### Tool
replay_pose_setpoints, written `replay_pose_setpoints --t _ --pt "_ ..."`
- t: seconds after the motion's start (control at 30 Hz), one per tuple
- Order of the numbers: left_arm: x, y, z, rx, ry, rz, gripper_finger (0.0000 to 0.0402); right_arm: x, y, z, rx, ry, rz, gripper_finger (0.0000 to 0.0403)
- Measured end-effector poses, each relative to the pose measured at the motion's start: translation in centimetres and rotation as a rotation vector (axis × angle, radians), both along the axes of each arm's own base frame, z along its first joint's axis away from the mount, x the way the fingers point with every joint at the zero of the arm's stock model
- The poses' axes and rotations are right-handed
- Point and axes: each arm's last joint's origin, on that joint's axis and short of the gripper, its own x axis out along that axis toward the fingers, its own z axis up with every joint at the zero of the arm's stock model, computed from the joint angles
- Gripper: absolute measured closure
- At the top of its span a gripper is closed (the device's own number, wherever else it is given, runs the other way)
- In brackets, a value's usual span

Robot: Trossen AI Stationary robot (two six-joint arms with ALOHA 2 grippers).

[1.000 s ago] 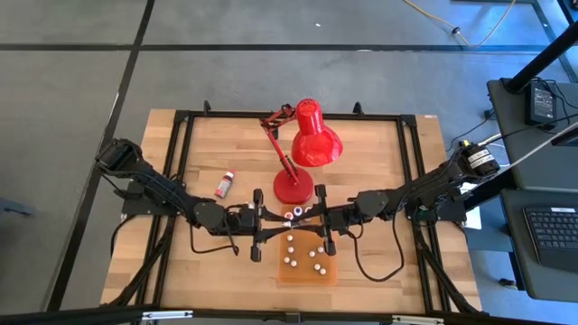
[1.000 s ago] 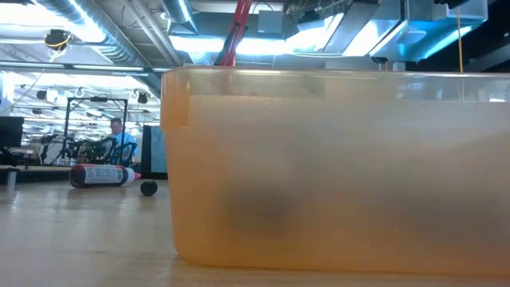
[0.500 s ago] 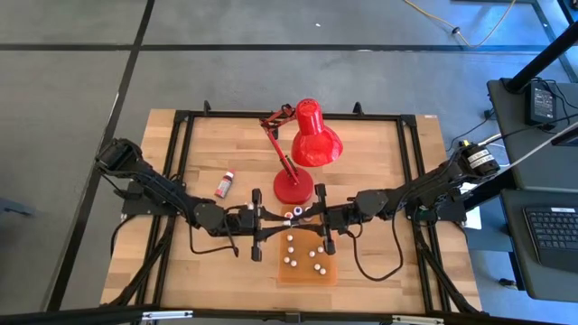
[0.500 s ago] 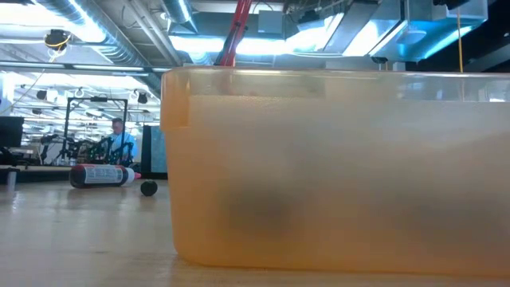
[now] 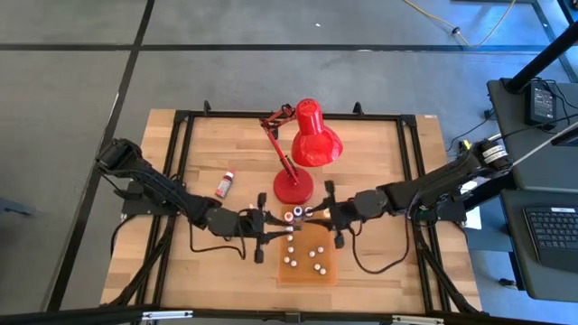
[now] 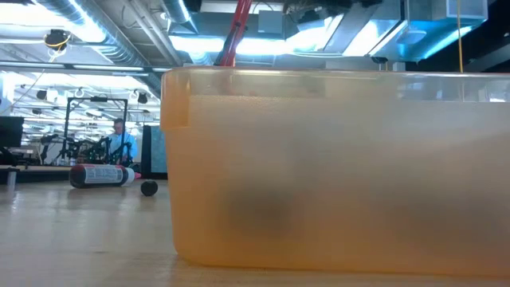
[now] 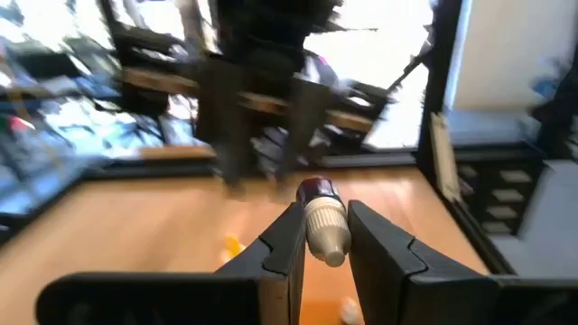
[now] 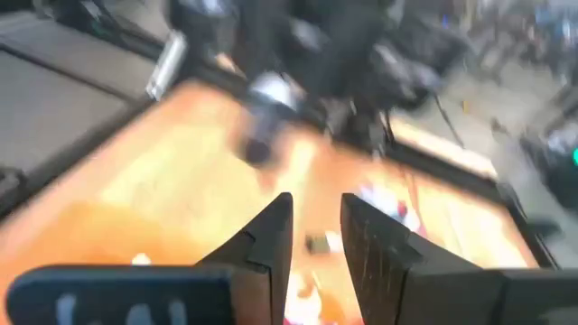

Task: Pick & Place food coloring
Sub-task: Put the small red food coloring bottle into the orange bin

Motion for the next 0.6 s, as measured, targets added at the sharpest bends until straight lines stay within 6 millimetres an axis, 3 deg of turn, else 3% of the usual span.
replay_pose_setpoints --t 0.27,0.6 --pt "3.3 -0.7 1.3 0.035 0.313 -0.108 0.0336 -3.3 -1.2 0.4 0.110 0.225 -0.122 0.0304" --pt "8.8 0.2 0.6 0.015 0.733 -0.177 0.0337 -4.5 -1.6 -0.9 0.180 0.401 -0.211 0.0304"
